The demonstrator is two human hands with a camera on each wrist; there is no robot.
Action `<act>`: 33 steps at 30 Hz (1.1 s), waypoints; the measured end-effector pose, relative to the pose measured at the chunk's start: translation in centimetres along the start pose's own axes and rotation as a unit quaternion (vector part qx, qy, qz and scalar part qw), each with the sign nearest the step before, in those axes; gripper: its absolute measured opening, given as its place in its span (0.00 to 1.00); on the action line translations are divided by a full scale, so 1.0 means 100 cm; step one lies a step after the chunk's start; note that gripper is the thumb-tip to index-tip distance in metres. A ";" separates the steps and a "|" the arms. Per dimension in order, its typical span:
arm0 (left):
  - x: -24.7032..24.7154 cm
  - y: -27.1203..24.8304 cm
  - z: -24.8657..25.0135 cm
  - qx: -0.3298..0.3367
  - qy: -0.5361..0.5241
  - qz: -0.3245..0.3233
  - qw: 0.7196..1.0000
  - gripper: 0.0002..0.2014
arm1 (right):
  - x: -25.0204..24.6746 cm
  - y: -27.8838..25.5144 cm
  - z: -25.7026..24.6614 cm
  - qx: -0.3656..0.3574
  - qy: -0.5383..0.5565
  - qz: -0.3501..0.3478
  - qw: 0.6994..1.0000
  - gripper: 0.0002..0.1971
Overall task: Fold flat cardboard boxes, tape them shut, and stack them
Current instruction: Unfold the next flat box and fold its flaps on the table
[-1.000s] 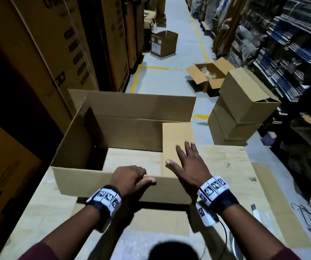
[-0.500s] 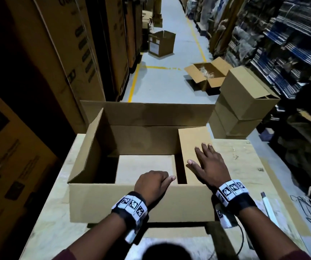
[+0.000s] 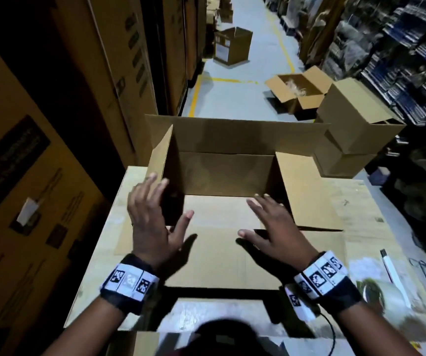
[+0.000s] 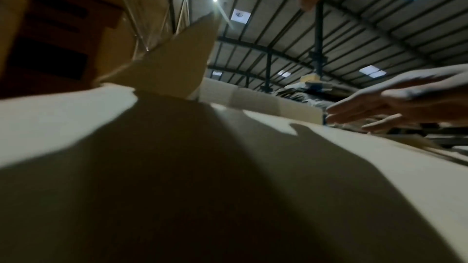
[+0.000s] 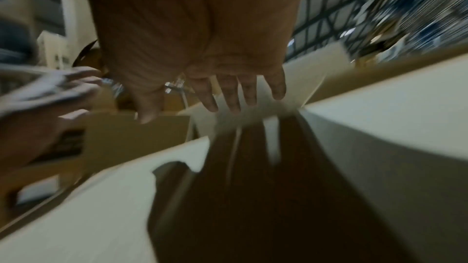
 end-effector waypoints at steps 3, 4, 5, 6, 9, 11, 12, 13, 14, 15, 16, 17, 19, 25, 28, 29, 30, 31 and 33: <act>0.051 -0.016 -0.054 -0.116 0.019 -0.236 0.965 0.44 | 0.041 0.001 -0.025 -0.012 -0.041 -0.066 0.997 0.55; 0.071 -0.028 -0.061 -0.123 0.031 -0.332 0.935 0.44 | 0.050 0.000 -0.032 -0.017 -0.070 -0.087 0.994 0.57; 0.088 -0.041 -0.063 -0.111 0.064 -0.404 0.906 0.44 | 0.057 -0.003 -0.039 -0.024 -0.102 -0.101 0.989 0.59; 0.097 -0.051 -0.063 -0.092 0.096 -0.447 0.885 0.43 | 0.062 -0.008 -0.046 -0.035 -0.129 -0.110 0.985 0.63; 0.104 -0.052 -0.065 -0.098 0.092 -0.483 0.865 0.43 | 0.076 -0.021 -0.056 -0.062 -0.186 -0.113 0.974 0.73; 0.103 -0.048 -0.064 -0.100 0.059 -0.500 0.858 0.45 | 0.082 -0.028 -0.055 -0.063 -0.210 -0.119 0.968 0.74; 0.100 -0.046 -0.061 -0.096 0.043 -0.507 0.855 0.47 | 0.080 -0.031 -0.053 -0.063 -0.214 -0.120 0.967 0.73; 0.096 -0.044 -0.057 -0.090 0.026 -0.514 0.852 0.50 | 0.075 -0.034 -0.053 -0.067 -0.219 -0.116 0.966 0.69; 0.090 -0.043 -0.051 -0.081 0.005 -0.521 0.850 0.52 | 0.068 -0.038 -0.055 -0.075 -0.228 -0.110 0.964 0.65; 0.084 -0.042 -0.044 -0.067 -0.016 -0.530 0.845 0.52 | 0.058 -0.041 -0.059 -0.090 -0.241 -0.096 0.962 0.59; 0.078 -0.042 -0.034 -0.047 -0.037 -0.542 0.838 0.52 | 0.049 -0.044 -0.063 -0.107 -0.252 -0.077 0.959 0.53; 0.071 -0.042 -0.024 -0.024 -0.052 -0.558 0.828 0.50 | 0.037 -0.046 -0.068 -0.126 -0.262 -0.053 0.955 0.48; 0.058 -0.042 -0.007 0.019 -0.045 -0.596 0.802 0.48 | 0.010 -0.047 -0.074 -0.141 -0.267 -0.008 0.953 0.41; 0.030 0.013 0.003 0.114 0.129 -0.465 0.868 0.31 | -0.074 -0.020 -0.082 -0.091 -0.225 0.027 0.970 0.12; 0.034 0.030 -0.005 0.100 0.191 -0.415 0.884 0.31 | -0.083 -0.004 -0.079 -0.063 -0.203 0.007 0.977 0.20; 0.038 0.033 -0.008 0.088 0.203 -0.400 0.890 0.30 | -0.082 0.002 -0.079 -0.064 -0.189 0.012 0.980 0.20; 0.043 0.035 -0.008 0.077 0.207 -0.381 0.898 0.29 | -0.080 0.007 -0.078 -0.067 -0.181 0.021 0.981 0.20; 0.048 0.037 -0.008 0.068 0.209 -0.360 0.907 0.29 | -0.076 0.014 -0.075 -0.067 -0.187 0.033 0.980 0.22; 0.063 0.037 -0.010 0.048 0.215 -0.352 0.910 0.29 | -0.063 0.026 -0.065 -0.037 -0.226 0.048 0.972 0.30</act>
Point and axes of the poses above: each hand's wrist, its own y-axis towards the middle knuckle, its own x-axis out of the palm, z = x × y, the point moved 10 cm from there along y, towards the middle knuckle, and after that the axes turned 9 degrees about -z, right-handed, at the moved point
